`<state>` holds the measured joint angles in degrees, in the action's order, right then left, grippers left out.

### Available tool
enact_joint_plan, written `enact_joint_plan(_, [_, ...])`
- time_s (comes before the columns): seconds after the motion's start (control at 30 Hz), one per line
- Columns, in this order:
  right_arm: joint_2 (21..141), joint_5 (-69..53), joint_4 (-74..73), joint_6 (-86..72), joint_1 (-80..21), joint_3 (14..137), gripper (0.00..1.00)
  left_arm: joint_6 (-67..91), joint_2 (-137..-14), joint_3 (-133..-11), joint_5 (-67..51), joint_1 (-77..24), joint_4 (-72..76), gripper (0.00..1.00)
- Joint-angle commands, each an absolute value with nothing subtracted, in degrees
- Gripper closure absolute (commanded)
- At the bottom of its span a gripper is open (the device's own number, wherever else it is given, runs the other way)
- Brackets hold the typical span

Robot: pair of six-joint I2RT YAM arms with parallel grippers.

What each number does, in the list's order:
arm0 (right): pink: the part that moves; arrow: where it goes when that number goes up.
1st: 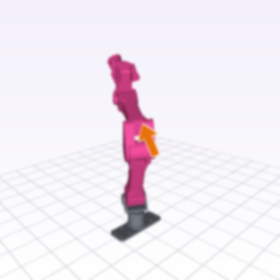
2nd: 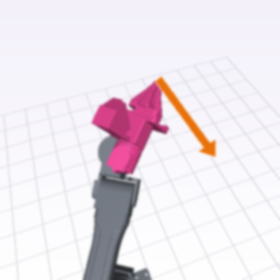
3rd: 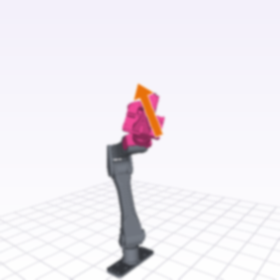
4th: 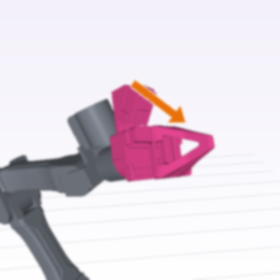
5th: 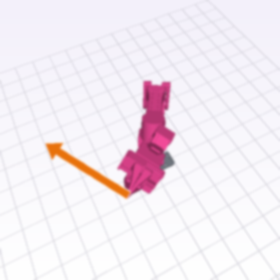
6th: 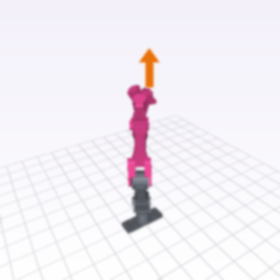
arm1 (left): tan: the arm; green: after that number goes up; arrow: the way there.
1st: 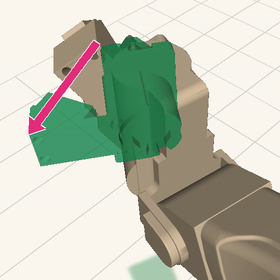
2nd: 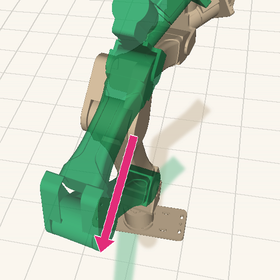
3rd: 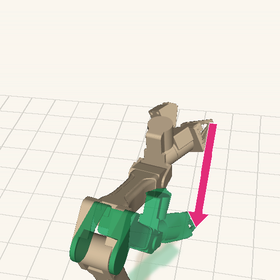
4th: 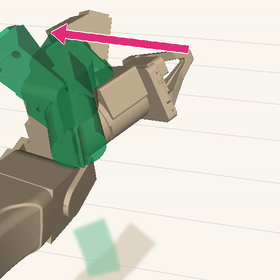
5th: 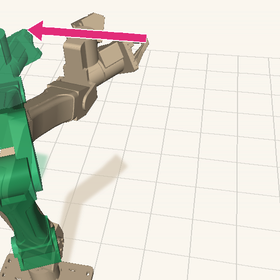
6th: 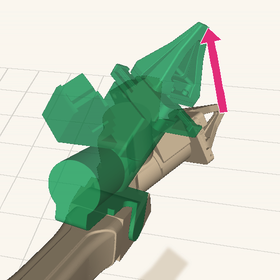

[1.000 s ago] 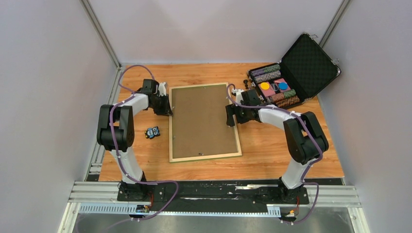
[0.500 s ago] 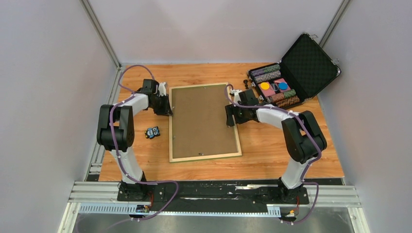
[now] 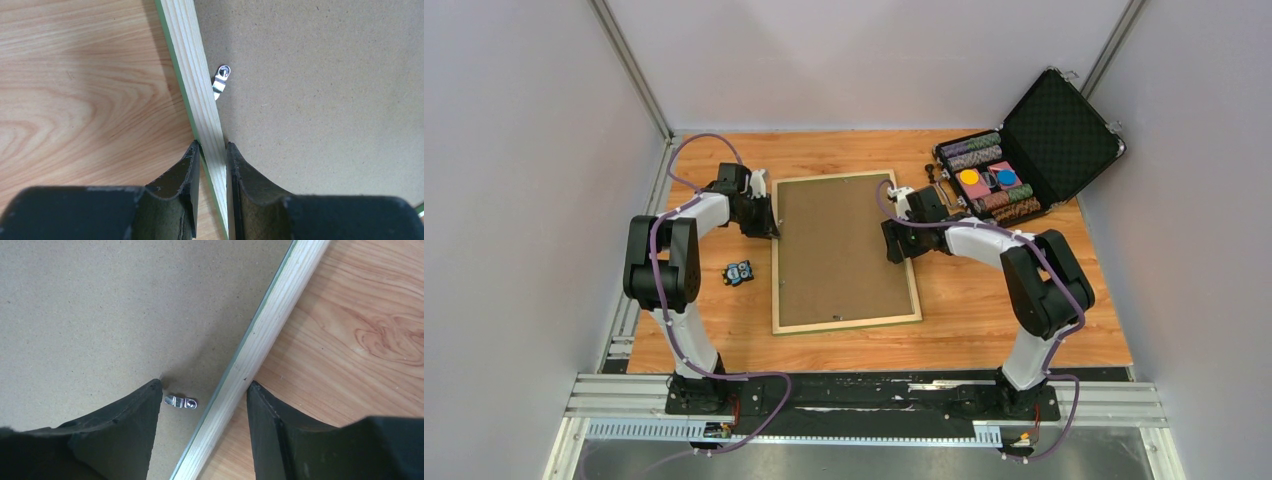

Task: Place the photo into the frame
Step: Install the photo frame at the center of the board.

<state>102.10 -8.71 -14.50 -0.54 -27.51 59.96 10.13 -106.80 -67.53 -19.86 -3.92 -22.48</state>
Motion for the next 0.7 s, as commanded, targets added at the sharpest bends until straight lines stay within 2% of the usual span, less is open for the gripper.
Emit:
enact_joint_plan(0.0, [101.39, -5.9, -15.78, 2.72, -27.73, 59.5, 0.42, 7.73, -104.99, -67.64, -18.84, -3.08, -22.59, 1.0])
enact_joint_plan(0.67, [99.49, -9.87, -17.24, 6.34, -27.16, 57.17, 0.45, 7.66, -105.02, -68.08, -18.55, -3.08, -23.03, 1.0])
